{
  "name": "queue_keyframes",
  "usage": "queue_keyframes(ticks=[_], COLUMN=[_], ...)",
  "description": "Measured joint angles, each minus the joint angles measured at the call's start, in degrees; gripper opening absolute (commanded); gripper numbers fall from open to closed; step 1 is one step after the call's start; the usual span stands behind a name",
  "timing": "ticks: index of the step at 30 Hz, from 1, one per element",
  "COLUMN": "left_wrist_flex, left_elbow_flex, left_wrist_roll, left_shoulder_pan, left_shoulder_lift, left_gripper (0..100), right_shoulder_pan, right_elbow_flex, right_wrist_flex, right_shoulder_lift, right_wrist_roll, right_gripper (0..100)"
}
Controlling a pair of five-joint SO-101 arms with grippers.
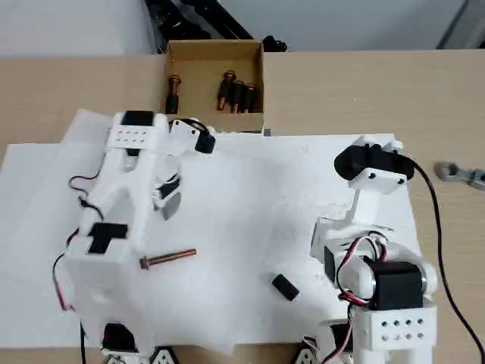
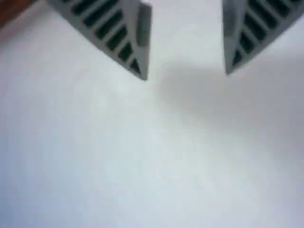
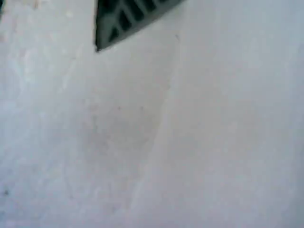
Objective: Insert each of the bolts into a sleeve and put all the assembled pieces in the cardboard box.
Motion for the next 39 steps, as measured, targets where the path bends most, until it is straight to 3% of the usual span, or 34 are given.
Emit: queue_keyframes(ticks=[9,14,20,31,39], left_wrist_flex=[0.00,0.00,0.00,-0.09,-9.41], left_elbow_flex=[15.65,31.21,45.98,48.44,53.45], left_wrist_roll=[-27.52,-37.54,-38.59,-38.59,-38.59], left_shoulder_pan=[-0.18,-0.18,1.32,3.16,3.43], left_shoulder_lift=[-22.95,-39.21,-51.60,-53.71,-53.71], left_gripper=[9,9,9,19,19], right_shoulder_pan=[0.09,0.00,0.00,0.09,0.09], right_elbow_flex=[0.00,0.00,0.00,0.00,0.00], right_wrist_flex=[0.00,0.00,0.00,0.00,0.00], right_shoulder_lift=[0.00,0.00,0.00,0.00,0.00], right_wrist_roll=[0.00,0.00,0.00,0.00,0.00], right_gripper=[12.5,12.5,12.5,12.5,12.5])
